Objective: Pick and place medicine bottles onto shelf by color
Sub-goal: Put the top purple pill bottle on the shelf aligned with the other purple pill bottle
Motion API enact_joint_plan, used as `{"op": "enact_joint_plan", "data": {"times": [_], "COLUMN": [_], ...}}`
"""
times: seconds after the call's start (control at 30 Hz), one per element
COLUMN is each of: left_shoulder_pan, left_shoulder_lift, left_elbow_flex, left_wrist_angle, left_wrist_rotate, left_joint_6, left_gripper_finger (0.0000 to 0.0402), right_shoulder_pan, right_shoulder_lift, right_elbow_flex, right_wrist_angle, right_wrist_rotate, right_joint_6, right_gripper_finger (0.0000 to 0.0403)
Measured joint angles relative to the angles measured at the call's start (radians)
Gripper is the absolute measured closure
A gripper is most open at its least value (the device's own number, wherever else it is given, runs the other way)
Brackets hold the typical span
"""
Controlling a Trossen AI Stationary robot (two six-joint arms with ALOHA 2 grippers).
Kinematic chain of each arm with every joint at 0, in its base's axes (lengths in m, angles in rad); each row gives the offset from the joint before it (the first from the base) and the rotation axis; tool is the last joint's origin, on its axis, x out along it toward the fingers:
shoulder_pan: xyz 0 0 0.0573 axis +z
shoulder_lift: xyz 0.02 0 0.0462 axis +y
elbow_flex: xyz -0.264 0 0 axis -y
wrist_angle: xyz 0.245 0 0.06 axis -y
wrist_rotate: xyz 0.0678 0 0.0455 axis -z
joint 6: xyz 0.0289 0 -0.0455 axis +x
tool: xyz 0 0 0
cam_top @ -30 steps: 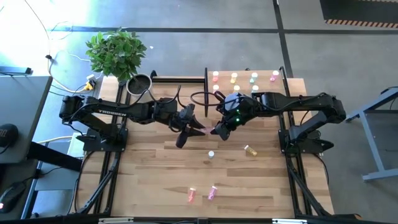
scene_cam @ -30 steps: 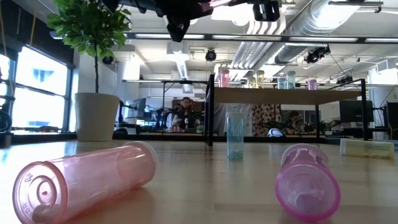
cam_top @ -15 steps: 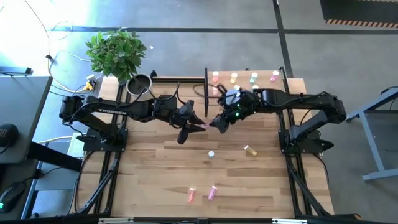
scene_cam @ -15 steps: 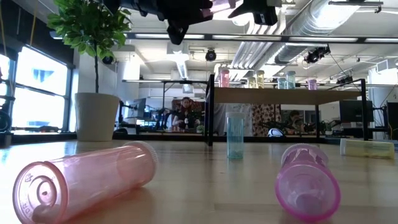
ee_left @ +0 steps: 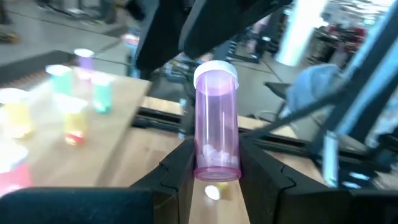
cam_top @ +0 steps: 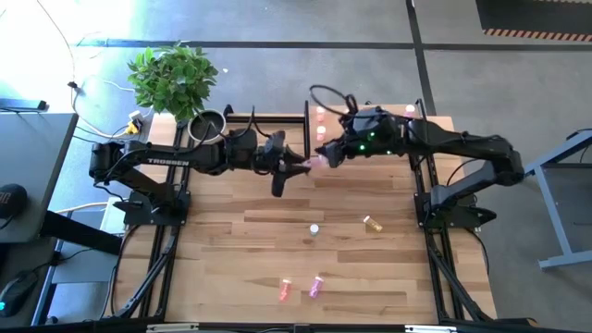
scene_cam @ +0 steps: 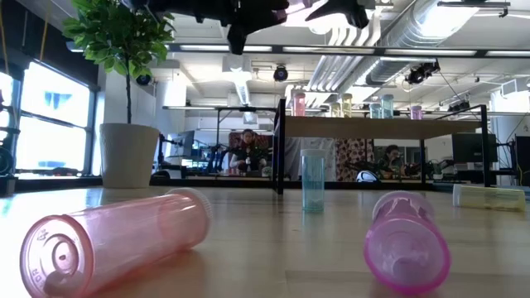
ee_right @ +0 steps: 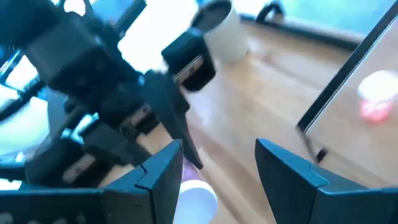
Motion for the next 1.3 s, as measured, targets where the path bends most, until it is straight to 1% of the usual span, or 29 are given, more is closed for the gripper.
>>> {"op": "enact_joint_plan", "data": {"times": [0.17,0.33,0.5,0.6,0.7,0.97,1.13,1.23,1.3], "left_shoulder_pan": [0.021,0.027,0.027,0.027,0.027,0.027,0.027,0.026,0.026], "left_shoulder_lift": [0.0,0.0,0.0,0.0,0.0,0.0,0.0,0.0,0.0], "left_elbow_flex": [0.0,0.0,0.0,0.0,0.0,0.0,0.001,0.001,0.001], "left_wrist_angle": [0.007,0.067,0.167,0.185,0.206,0.319,0.343,0.343,0.343], "left_wrist_rotate": [-0.087,-0.225,-0.344,-0.417,-0.471,-0.567,-0.567,-0.567,-0.566], "left_joint_6": [0.025,0.051,0.131,0.174,0.211,0.33,0.358,0.358,0.358], "left_gripper_finger": [0.0307,0.0307,0.0307,0.0307,0.0307,0.0307,0.0307,0.0307,0.0307], "right_shoulder_pan": [-0.039,-0.061,-0.081,-0.097,-0.111,-0.125,-0.125,-0.125,-0.125], "right_shoulder_lift": [-0.032,-0.046,-0.045,-0.045,-0.049,-0.046,-0.04,-0.041,-0.041], "right_elbow_flex": [0.0,0.0,0.0,0.0,0.0,0.0,0.0,0.001,0.002], "right_wrist_angle": [0.052,0.148,0.201,0.224,0.288,0.367,0.421,0.485,0.482], "right_wrist_rotate": [0.073,0.144,0.146,0.146,0.147,0.145,0.121,0.121,0.123], "right_joint_6": [-0.06,-0.104,-0.134,-0.129,-0.129,-0.163,-0.213,-0.225,-0.215], "right_gripper_finger": [0.021,0.021,0.021,0.021,0.021,0.021,0.0208,0.02,0.0194]}}
